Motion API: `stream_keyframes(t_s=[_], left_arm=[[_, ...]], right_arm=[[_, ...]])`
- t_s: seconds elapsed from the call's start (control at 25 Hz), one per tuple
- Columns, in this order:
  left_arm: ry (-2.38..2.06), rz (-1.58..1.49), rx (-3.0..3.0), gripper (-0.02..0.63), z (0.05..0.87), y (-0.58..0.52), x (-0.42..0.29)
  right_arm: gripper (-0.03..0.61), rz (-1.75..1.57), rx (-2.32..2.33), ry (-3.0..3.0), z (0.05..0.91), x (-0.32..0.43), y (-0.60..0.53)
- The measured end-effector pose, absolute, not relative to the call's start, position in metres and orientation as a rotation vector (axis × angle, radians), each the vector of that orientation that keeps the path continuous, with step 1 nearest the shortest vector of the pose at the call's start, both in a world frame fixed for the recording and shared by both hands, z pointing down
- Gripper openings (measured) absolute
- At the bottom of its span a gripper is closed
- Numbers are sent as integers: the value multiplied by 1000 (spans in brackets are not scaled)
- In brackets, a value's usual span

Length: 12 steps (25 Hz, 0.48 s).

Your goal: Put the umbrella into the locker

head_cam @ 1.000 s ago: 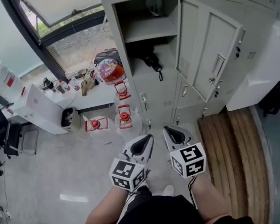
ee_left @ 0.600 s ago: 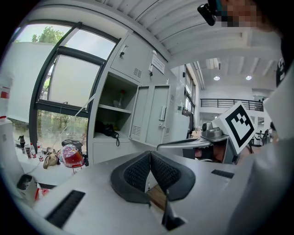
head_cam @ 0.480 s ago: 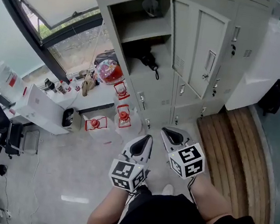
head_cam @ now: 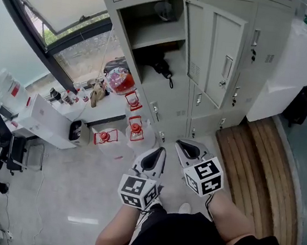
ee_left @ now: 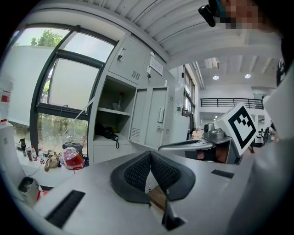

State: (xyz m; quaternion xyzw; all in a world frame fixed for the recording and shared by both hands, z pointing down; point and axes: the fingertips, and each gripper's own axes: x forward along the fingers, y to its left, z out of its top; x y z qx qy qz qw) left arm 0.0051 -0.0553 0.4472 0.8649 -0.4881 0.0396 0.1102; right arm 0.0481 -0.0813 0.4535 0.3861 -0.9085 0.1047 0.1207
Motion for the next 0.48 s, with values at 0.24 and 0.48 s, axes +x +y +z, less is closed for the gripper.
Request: stream_keyframes(t_s=[0.24,0.48], left_arm=[[-1446,125,2550,15,442,-51,2],[-1452,129,2558,15,440,-44,3]], right_arm=[[54,295,1120,-2668,449,43,-77],[54,287,1119,-2678,447,43,-71]])
